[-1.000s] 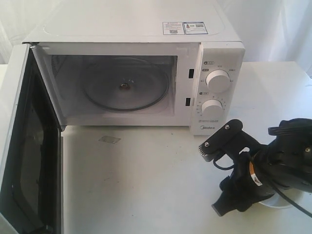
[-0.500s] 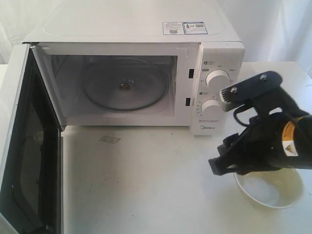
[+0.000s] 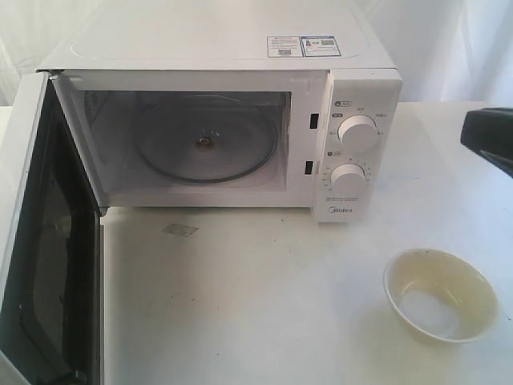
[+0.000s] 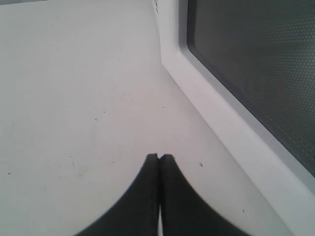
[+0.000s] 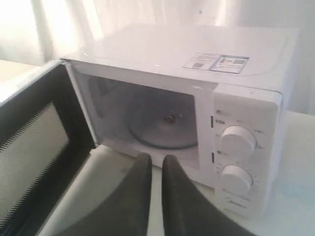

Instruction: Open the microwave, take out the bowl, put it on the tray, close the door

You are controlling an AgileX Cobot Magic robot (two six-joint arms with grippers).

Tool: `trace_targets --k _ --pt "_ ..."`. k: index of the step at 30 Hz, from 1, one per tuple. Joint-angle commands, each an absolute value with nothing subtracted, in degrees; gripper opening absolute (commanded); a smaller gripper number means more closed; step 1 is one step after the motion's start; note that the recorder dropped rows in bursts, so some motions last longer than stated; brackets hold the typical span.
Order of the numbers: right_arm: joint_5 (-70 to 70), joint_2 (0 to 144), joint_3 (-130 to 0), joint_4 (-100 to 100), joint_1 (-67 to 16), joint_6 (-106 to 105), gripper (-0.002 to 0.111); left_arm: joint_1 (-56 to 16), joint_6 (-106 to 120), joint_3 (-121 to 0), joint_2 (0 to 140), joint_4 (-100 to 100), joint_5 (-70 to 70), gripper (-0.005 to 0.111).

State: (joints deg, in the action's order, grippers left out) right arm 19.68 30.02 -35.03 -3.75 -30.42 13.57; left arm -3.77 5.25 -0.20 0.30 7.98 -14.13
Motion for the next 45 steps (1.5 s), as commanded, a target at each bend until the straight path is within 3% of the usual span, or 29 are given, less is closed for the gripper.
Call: trace_targets --k 1,8,19,26,30,34,39,45 --pt "16.67 27.26 -30.49 6.88 -30.2 3.7 0.001 -3.66 5.36 0.0 0.0 8.42 -14.16 0.0" --pt "10.43 27.14 -23.64 25.31 -30.2 -10.53 0.0 -3.66 5.36 0.0 0.0 8.42 -14.16 0.0" --pt "6.75 27.14 -17.88 27.58 -33.14 -13.42 0.0 -3.66 5.36 0.0 0.0 8.42 -14.16 0.0" --pt "2.78 28.75 -17.79 27.58 -41.3 -14.42 0.0 -3.66 5.36 0.0 0.0 8.42 -14.16 0.0" --pt "-2.57 34.9 -17.75 27.58 -49.97 -14.54 0.0 -3.66 5.36 0.0 0.0 8.42 -14.16 0.0" --pt "-11.08 43.42 -17.52 25.63 -58.78 -14.54 0.0 -3.66 5.36 0.0 0.0 8.42 -14.16 0.0" --pt "-32.13 53.24 -12.71 19.24 -70.22 -5.82 0.0 -3.66 5.36 0.0 0.0 8.42 -14.16 0.0" --pt "-40.44 57.97 -7.99 17.7 -72.63 -2.69 0.0 -3.66 1.76 0.0 0.0 15.58 -10.87 0.0"
